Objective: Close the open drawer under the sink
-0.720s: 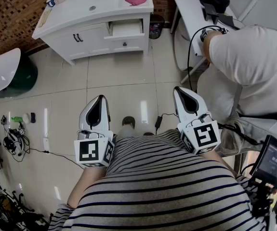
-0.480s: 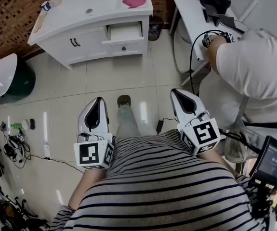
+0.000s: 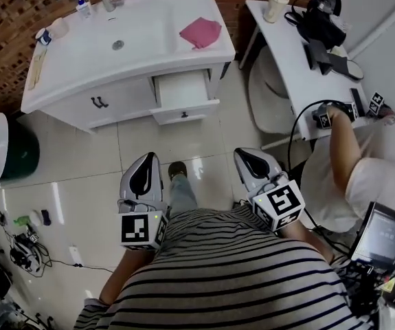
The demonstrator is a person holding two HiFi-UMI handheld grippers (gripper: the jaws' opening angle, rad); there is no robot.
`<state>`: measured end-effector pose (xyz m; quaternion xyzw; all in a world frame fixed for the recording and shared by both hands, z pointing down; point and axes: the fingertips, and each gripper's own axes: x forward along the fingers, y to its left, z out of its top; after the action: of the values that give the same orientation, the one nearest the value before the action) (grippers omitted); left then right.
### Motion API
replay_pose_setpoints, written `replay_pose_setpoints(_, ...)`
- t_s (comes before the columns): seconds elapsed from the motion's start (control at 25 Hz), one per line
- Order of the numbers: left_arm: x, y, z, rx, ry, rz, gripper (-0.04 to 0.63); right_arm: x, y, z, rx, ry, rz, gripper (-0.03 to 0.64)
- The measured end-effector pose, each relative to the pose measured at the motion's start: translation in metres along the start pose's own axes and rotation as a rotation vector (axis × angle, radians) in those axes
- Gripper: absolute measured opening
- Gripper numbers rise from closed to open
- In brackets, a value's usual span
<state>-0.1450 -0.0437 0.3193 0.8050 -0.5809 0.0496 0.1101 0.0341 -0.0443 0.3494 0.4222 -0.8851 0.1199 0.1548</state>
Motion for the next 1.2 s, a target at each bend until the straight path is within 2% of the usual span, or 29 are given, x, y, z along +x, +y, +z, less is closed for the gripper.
replay_pose_setpoints(0.2, 0.091, 0.061, 0.005, 0.013, 0.065, -0.110, 0.014, 0.106, -0.031, -0.003, 0.096, 0.079, -0.034, 0.000)
replay_pose_setpoints(0.32, 0.140, 0.089, -0.001, 0.015, 0.078, -0.117, 0.014, 0.160, -0.051, -0.023, 0.091, 0.135, -0.047, 0.000)
replay_pose_setpoints(0.44, 0.169, 0.107, -0.023, -0.008, 0.097, -0.097, 0.014, 0.199, -0.056, -0.064, 0.094, 0.192, -0.035, 0.000)
replay_pose_setpoints(0.64, 0.190, 0.123, -0.073, -0.034, 0.121, -0.044, 0.014, 0.250, -0.073, -0.157, 0.097, 0.261, -0.061, 0.000)
replay_pose_setpoints(0.76, 0.198, 0.129, -0.104, -0.041, 0.130, -0.020, 0.014, 0.282, -0.092, -0.198, 0.057, 0.251, -0.096, 0.000)
replay_pose_setpoints(0.96, 0.206, 0.128, -0.134, -0.034, 0.149, -0.015, 0.014, 0.310, -0.113, -0.219, 0.060, 0.211, -0.162, 0.000)
replay_pose_setpoints(1.2, 0.209, 0.135, -0.135, -0.032, 0.152, 0.001, 0.014, 0.321, -0.115, -0.222, 0.073, 0.207, -0.148, 0.000)
